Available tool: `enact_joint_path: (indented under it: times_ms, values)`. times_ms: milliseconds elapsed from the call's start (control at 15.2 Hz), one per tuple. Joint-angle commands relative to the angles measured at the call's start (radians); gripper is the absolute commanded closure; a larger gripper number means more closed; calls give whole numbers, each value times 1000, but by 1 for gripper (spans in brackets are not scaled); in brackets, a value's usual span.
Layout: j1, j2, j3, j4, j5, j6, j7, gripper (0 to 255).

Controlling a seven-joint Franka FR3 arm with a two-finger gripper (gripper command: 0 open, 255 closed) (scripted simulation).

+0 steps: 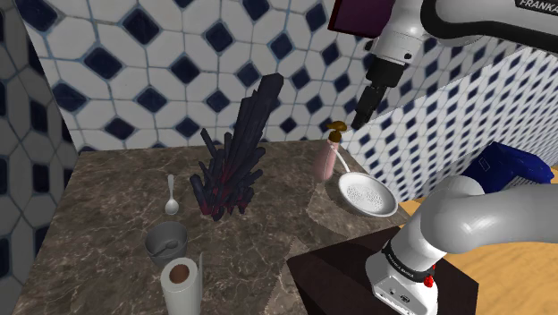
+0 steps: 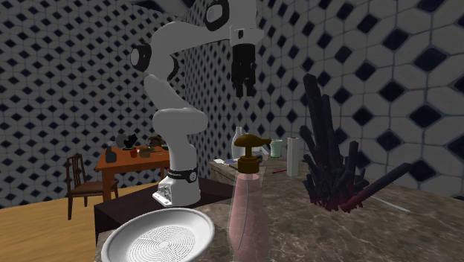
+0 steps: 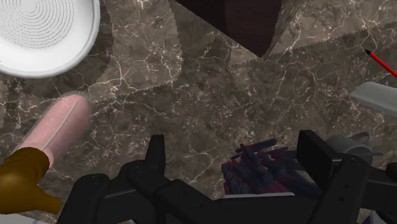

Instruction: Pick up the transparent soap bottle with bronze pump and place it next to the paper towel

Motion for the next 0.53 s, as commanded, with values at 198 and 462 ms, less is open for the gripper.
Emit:
enact_joint_path:
  times_ms: [198, 462]
  values:
    - [-18, 46, -63, -8, -39, 51, -78, 0]
    - [-38, 126, -147, -1, -82, 122, -180, 0]
